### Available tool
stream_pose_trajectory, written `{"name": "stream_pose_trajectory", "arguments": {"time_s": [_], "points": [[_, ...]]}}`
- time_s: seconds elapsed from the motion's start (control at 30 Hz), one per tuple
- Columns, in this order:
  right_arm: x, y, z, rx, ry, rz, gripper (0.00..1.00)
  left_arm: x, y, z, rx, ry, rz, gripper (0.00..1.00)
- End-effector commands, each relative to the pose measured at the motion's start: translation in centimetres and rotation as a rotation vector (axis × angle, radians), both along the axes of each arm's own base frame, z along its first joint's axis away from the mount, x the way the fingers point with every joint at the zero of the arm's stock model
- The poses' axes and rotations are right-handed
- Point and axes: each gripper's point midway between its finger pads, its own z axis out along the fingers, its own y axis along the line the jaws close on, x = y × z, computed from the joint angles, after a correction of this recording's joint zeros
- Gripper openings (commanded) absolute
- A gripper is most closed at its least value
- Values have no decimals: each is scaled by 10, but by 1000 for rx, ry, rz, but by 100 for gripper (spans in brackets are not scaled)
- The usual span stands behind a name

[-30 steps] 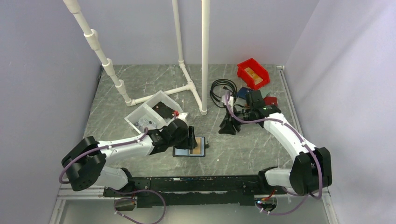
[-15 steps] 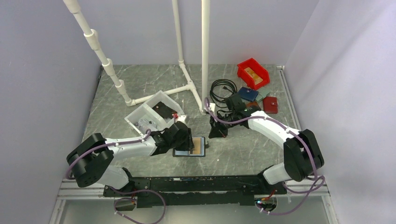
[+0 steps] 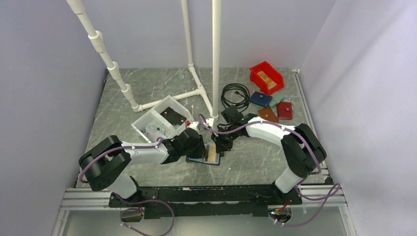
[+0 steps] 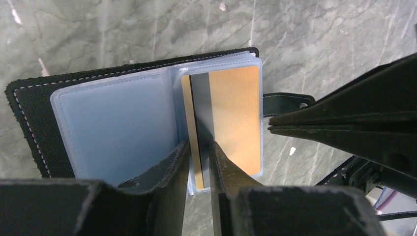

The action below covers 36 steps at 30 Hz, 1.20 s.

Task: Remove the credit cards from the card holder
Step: Remove the credit card from the card holder.

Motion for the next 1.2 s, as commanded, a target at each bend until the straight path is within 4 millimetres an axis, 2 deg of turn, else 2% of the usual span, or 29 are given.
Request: {"name": "stream_pose_trajectory", "arguments": {"time_s": [0.0,0.17,0.3,0.37,0.8,0.9,1.0,1.17], "points": [[14,6,5,-22,-48,-9,0,-8,-12,-3,-68,30,-36,26],[13,6,-5,-62,-28,-11,0,-7,-12,-1,-106,40,-22,29],[15,3,-14,-105,-11,-19,0,-6,-3,2,-157,50,8,44],[14,4,-17,-116,-4,-19,0,-7,-1,4,-200,61,13,47],[4,8,-38,-187,43,0,0,-6,0,-4,-425,150,19,34],[-1,10,-43,-201,60,16,0,-5,1,-3,-427,146,21,33],[-5,12,-47,-214,70,30,0,-4,3,-1,-413,145,24,27],[-8,14,-50,-225,84,35,0,-4,5,3,-404,131,24,23]]}}
